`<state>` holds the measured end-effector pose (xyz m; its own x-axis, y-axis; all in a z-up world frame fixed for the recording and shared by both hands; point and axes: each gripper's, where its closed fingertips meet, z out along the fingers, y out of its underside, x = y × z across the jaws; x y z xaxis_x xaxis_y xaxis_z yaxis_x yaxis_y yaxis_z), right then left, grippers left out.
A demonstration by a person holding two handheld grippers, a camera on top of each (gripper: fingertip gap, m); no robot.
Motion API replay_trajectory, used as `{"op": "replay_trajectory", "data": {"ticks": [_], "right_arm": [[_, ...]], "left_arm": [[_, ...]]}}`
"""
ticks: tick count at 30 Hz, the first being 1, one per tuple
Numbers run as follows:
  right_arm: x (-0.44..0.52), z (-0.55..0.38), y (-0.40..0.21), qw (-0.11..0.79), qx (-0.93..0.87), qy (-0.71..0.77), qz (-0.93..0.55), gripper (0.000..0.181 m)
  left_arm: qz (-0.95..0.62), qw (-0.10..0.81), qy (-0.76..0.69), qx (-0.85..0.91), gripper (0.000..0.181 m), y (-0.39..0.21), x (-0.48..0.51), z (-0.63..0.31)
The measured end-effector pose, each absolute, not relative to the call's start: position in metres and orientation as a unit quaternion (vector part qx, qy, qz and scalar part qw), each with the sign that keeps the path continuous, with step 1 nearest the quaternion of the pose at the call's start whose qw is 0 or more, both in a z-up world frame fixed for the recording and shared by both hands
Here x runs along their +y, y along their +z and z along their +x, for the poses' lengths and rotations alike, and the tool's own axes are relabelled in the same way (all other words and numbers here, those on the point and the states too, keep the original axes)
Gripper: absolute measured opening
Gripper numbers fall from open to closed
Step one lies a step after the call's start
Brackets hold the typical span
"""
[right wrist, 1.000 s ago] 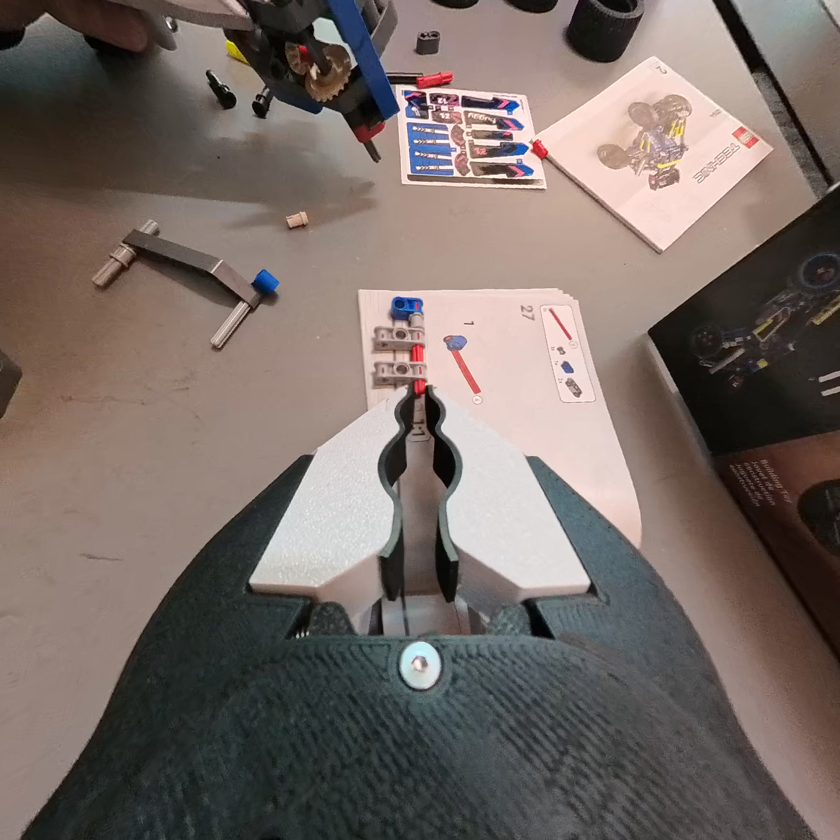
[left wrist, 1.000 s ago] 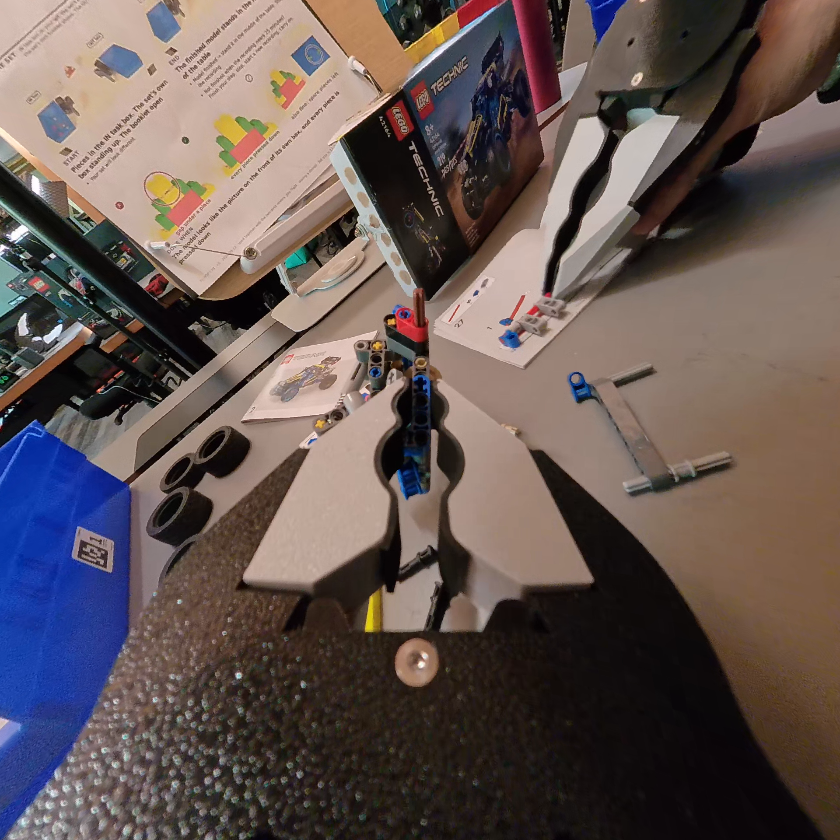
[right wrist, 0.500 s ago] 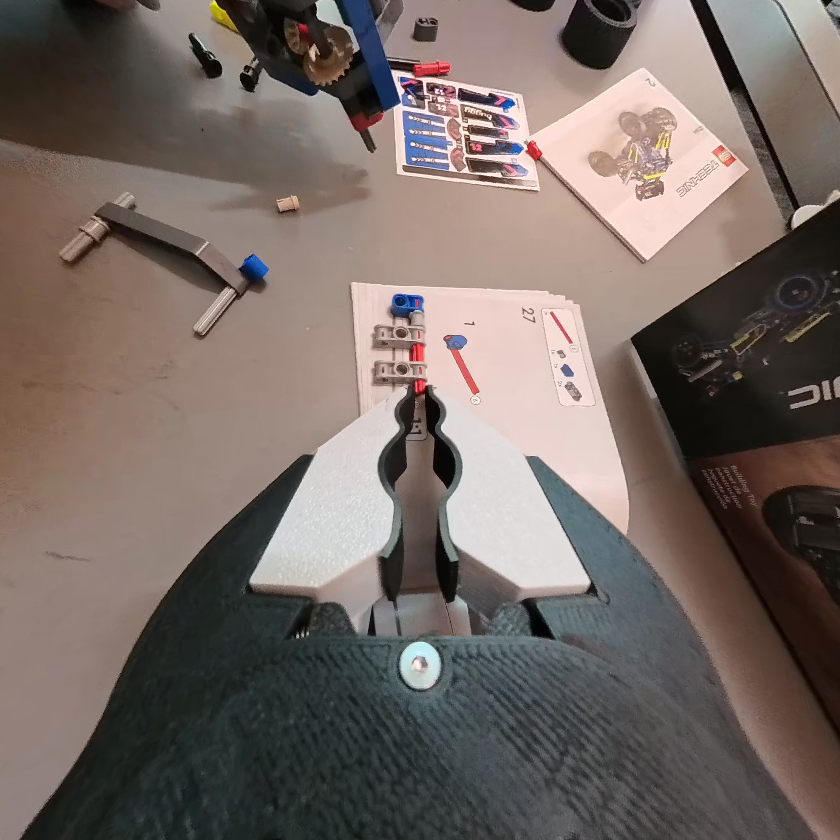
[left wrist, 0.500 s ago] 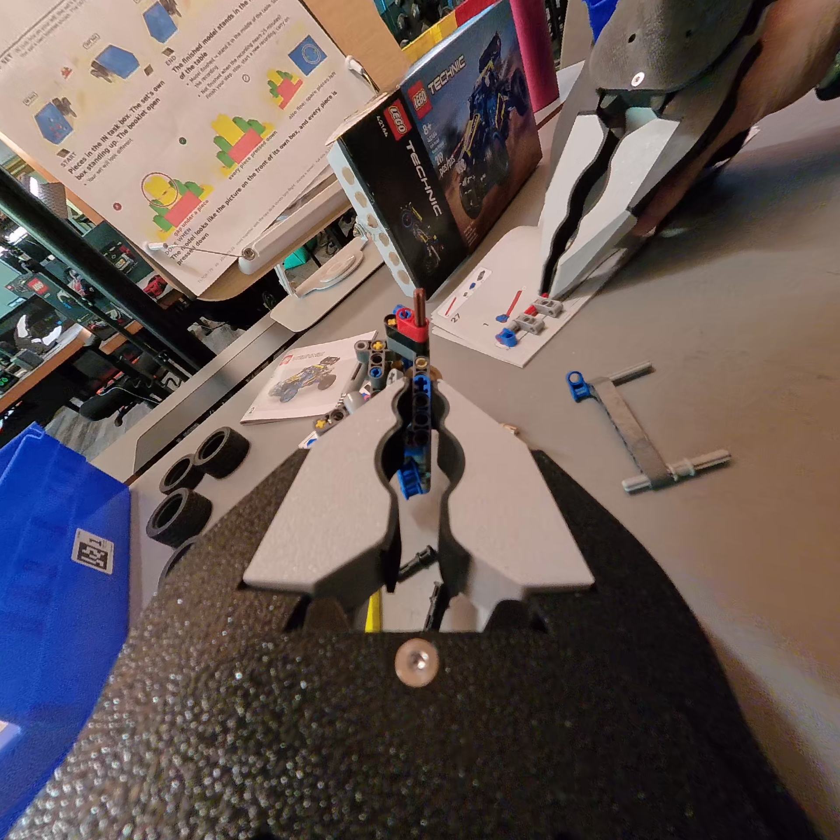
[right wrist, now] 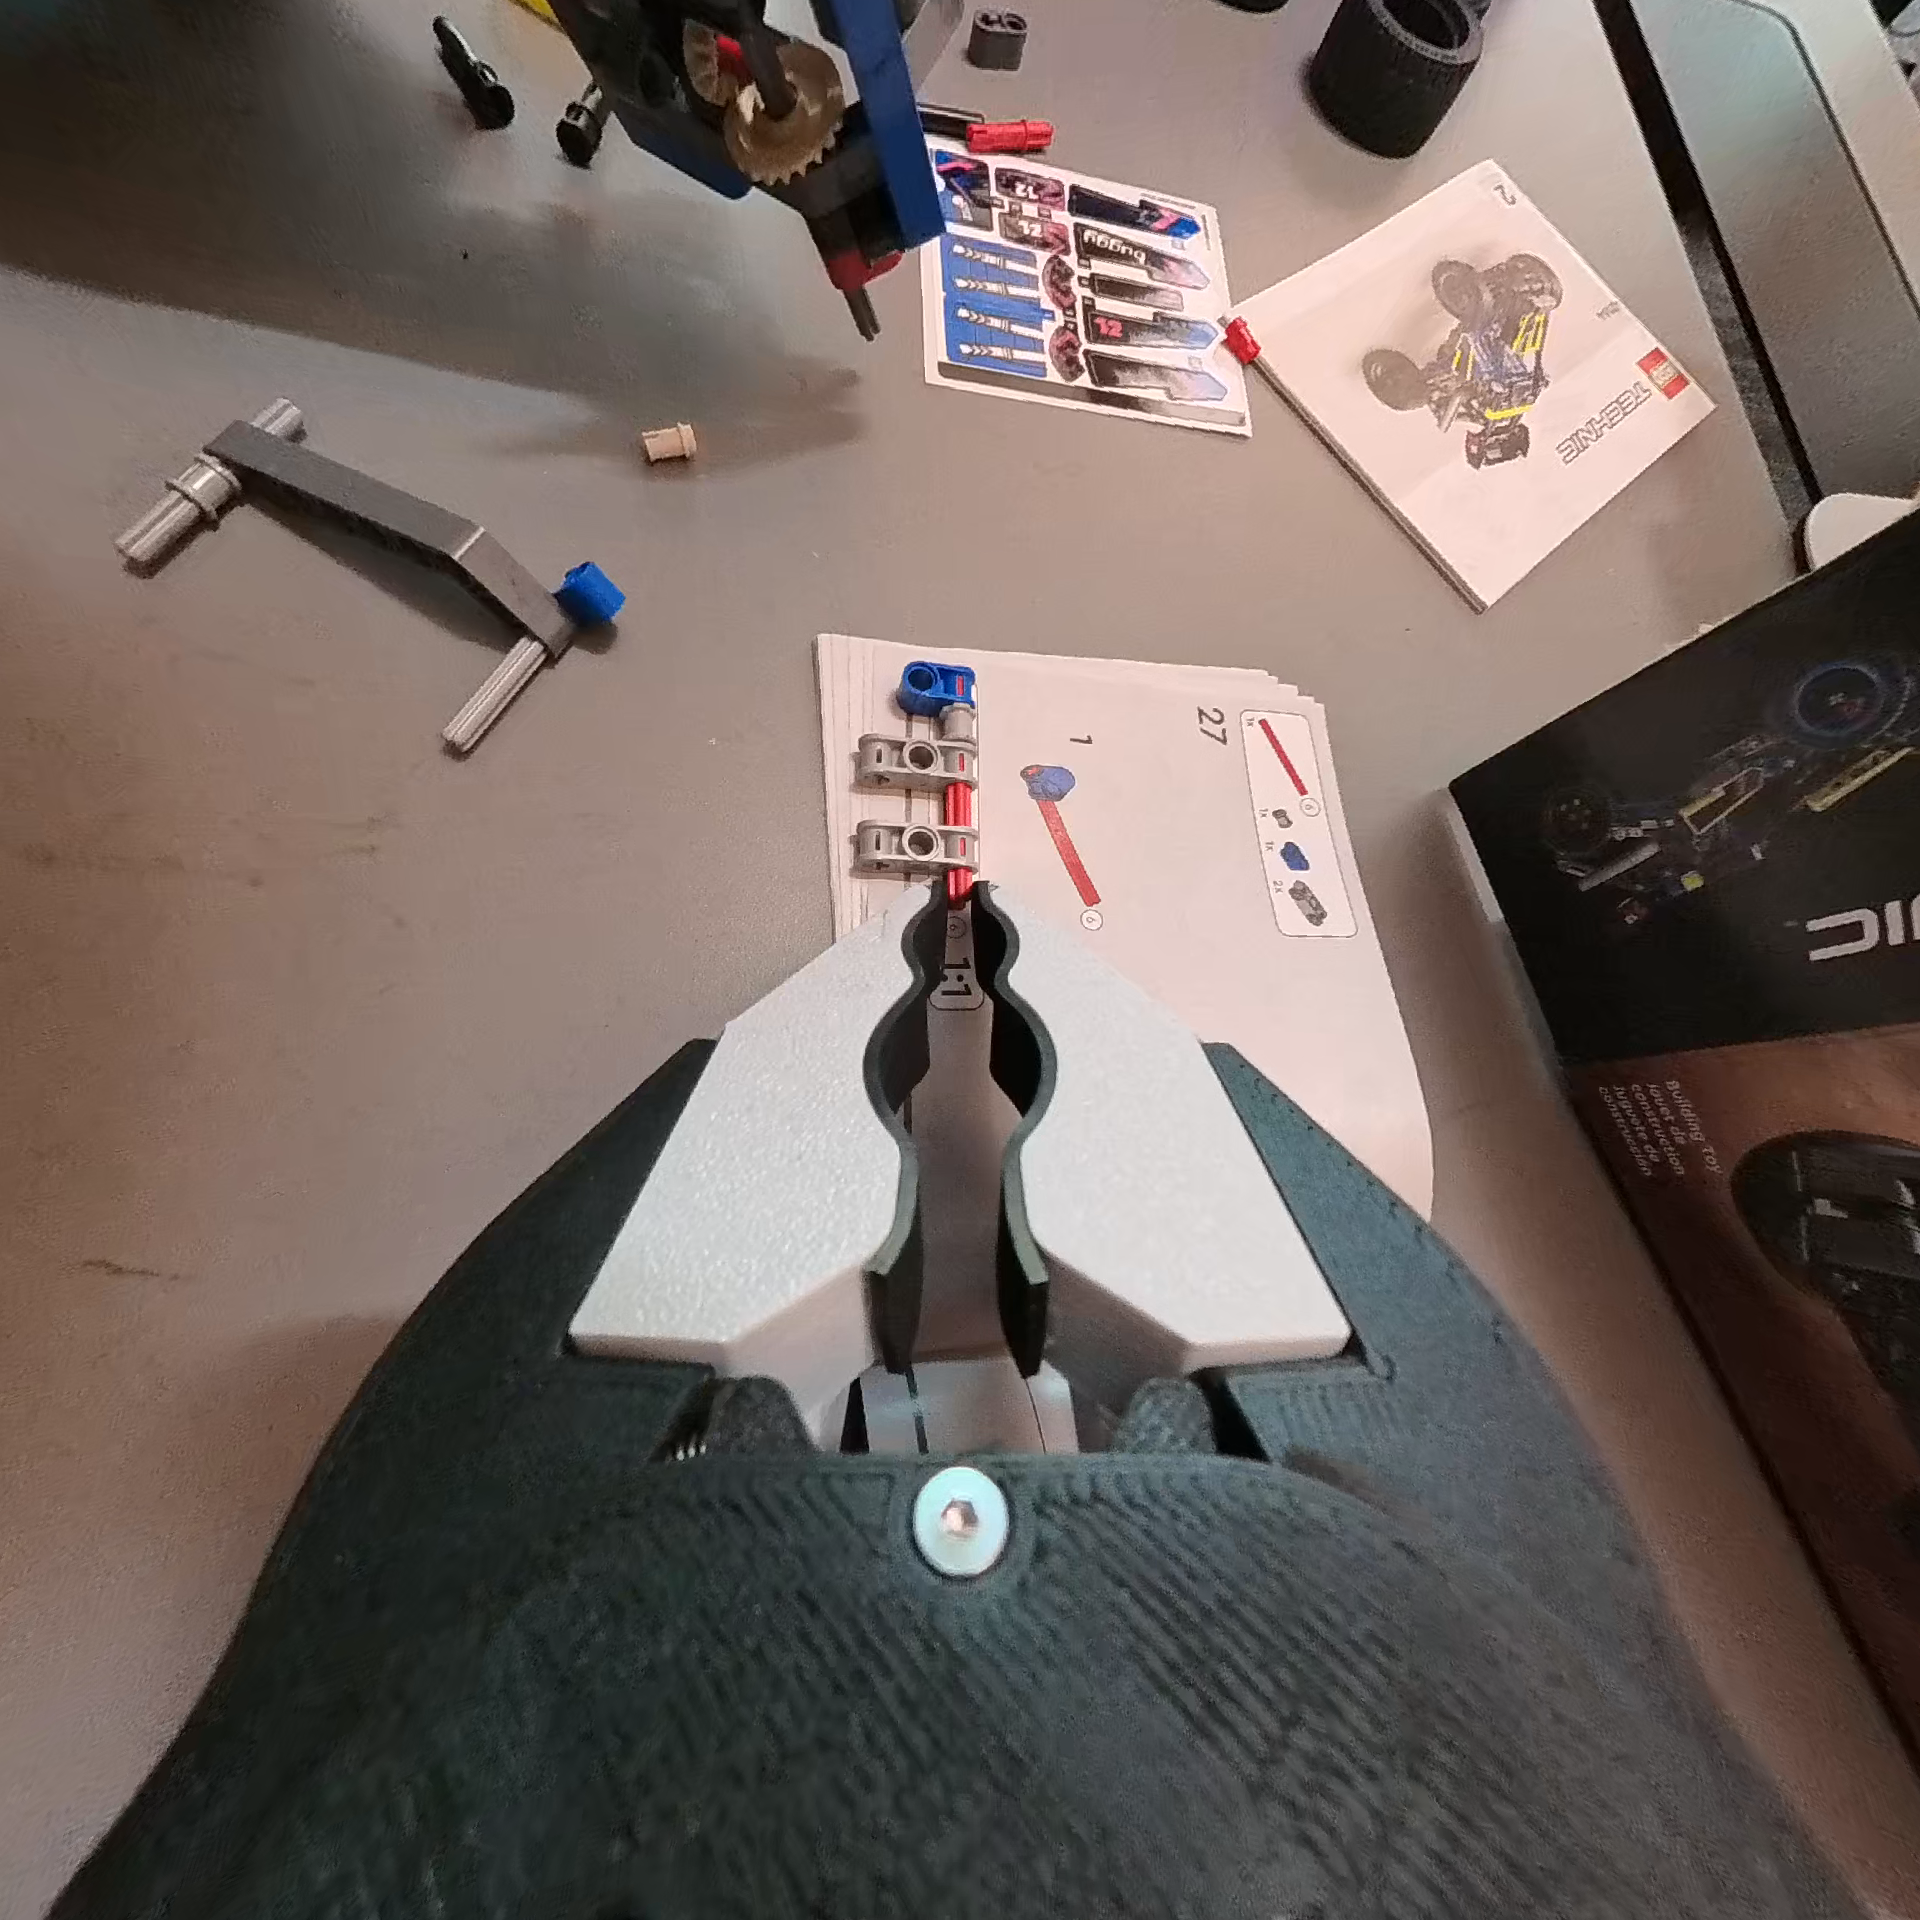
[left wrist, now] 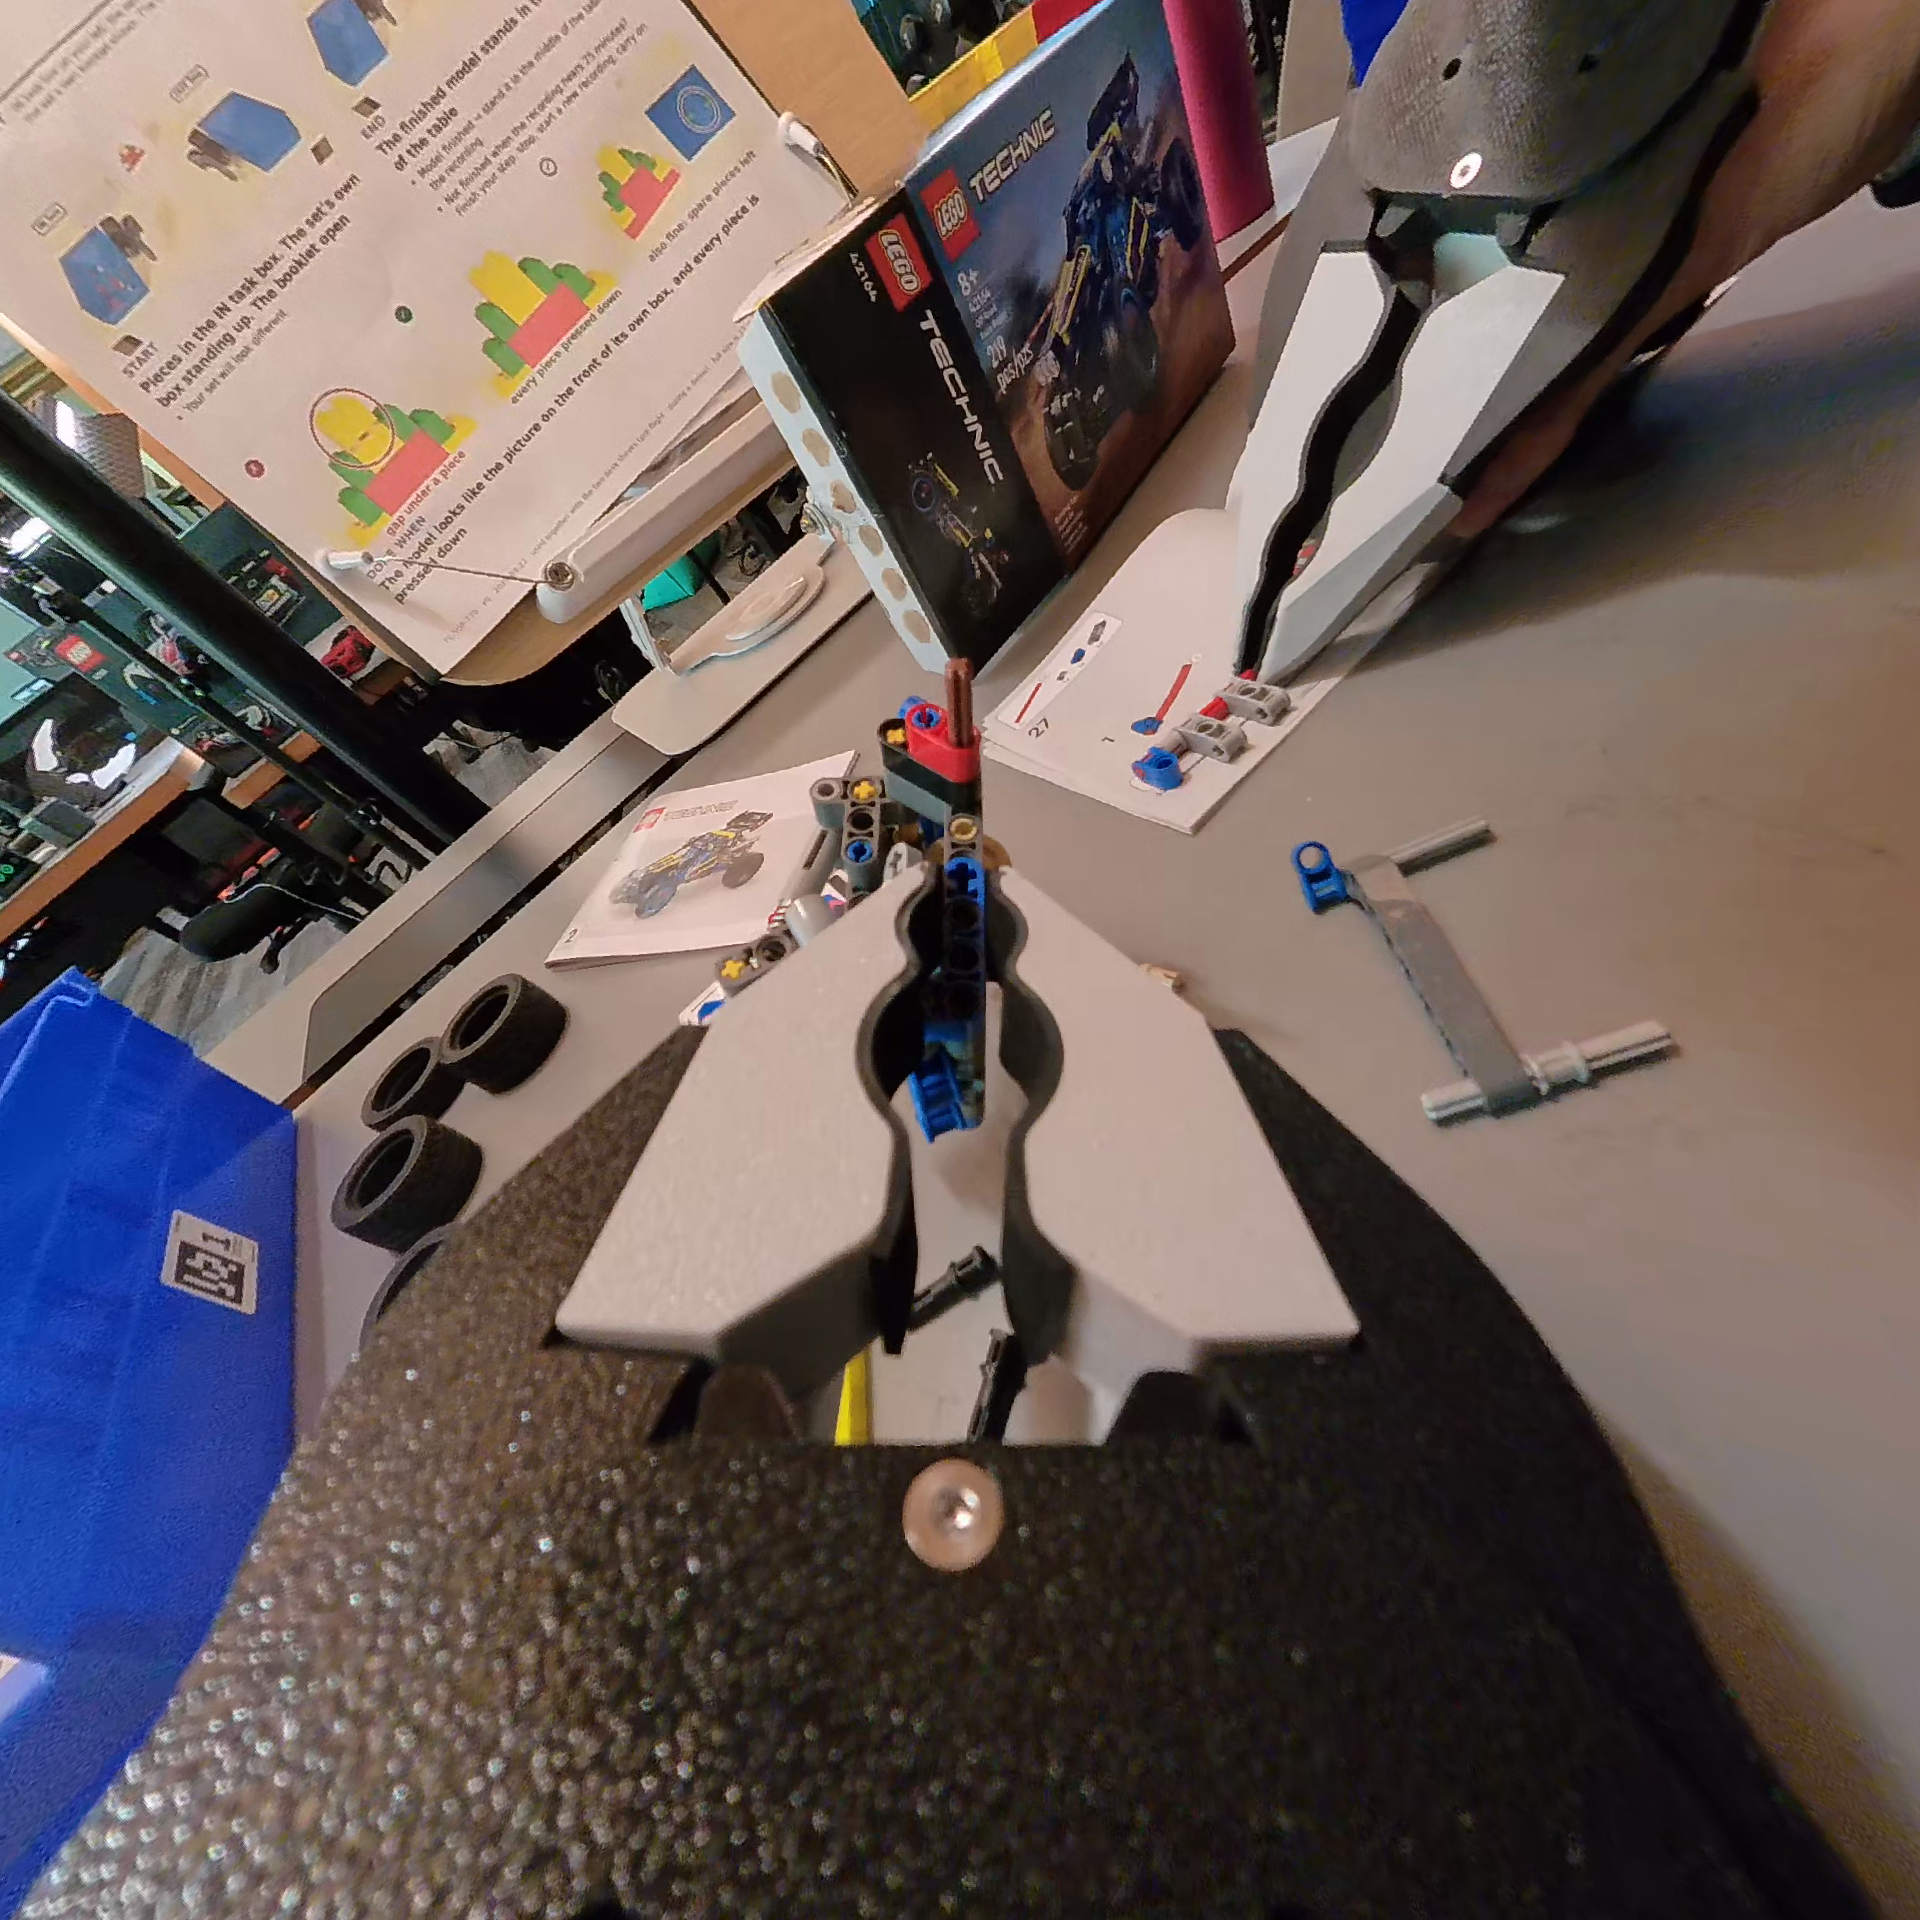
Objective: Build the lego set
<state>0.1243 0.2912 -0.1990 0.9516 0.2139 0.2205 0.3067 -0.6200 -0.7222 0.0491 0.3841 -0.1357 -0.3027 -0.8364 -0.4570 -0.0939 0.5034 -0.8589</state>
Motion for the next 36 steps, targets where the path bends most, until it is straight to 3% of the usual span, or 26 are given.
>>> {"op": "replay_trajectory", "data": {"ticks": [15,22,30,36], "right_arm": [[0.289,0.126,-0.172,0.437,-0.154,-0.082,-0.882,0.003],[0.248,0.115,-0.149,0.447,-0.143,-0.144,-0.871,0.003],[0.135,0.110,-0.162,0.425,-0.029,-0.199,-0.883,0.002],[0.086,0.126,-0.160,0.432,0.054,-0.259,-0.862,0.002]], "left_arm": [[-0.302,0.522,-0.374,0.704,0.004,-0.125,0.380,0.048],[-0.142,0.575,-0.294,0.750,0.004,-0.113,0.332,0.041],[0.053,0.528,-0.189,0.826,0.004,-0.141,0.208,0.048],[0.097,0.525,-0.108,0.839,0.004,-0.157,0.162,0.062]]}}
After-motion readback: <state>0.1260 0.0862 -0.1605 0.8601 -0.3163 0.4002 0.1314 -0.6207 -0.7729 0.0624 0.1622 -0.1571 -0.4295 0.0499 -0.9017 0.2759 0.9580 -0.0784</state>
